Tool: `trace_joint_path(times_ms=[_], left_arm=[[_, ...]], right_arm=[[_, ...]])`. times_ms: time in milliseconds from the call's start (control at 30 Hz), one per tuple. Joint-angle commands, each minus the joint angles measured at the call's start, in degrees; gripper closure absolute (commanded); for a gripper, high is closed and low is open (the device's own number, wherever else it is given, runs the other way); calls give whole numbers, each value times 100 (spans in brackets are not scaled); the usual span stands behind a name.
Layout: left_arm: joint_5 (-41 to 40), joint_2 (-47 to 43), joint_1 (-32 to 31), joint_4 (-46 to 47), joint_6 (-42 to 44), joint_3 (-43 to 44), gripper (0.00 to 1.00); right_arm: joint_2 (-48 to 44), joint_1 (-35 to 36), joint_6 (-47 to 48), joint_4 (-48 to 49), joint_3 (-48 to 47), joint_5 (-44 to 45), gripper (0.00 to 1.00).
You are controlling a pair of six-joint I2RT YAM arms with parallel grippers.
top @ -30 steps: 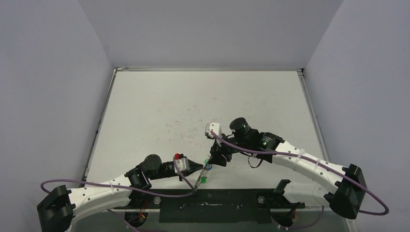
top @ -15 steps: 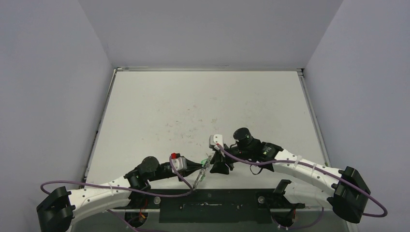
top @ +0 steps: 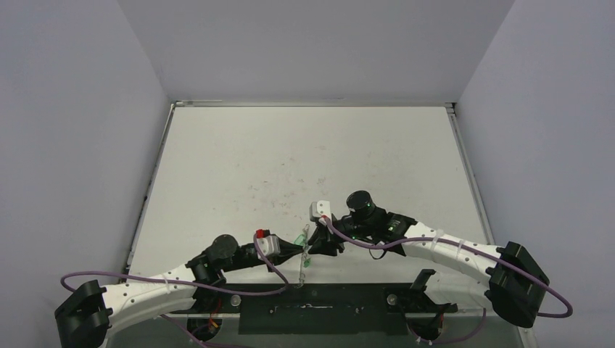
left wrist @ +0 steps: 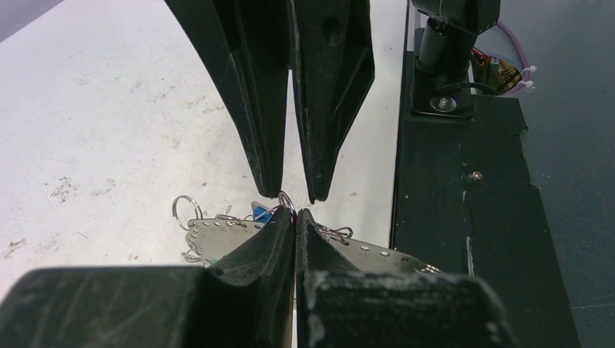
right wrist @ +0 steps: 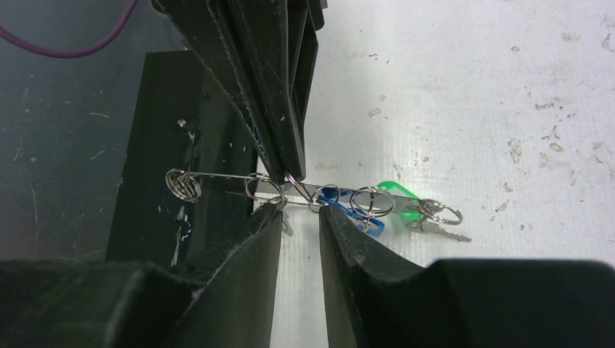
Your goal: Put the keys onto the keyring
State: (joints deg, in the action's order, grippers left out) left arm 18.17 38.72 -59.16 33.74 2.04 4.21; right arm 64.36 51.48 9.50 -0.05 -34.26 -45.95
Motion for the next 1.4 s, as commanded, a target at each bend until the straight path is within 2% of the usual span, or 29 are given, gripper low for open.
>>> trace_joint_path(times_ms=[0, 433, 700, 833, 1367], left_arm=[[-15, -130, -8, 556, -88, 56, 100], [-51, -202, -11, 486, -73, 22, 100], [-34, -206, -8, 458, -73, 10, 100], [-7, -233, -10, 446, -92, 24, 100], [20, -247, -8, 405, -100, 68, 100]], right_arm=[[229, 95, 90, 418, 29, -242, 75], [320, 213, -106, 737, 179, -5, 77], [-232, 200, 1, 397, 135, 421, 68], [-402, 204, 26, 395, 109, 510, 67], [265, 283, -45, 933, -52, 60, 69]])
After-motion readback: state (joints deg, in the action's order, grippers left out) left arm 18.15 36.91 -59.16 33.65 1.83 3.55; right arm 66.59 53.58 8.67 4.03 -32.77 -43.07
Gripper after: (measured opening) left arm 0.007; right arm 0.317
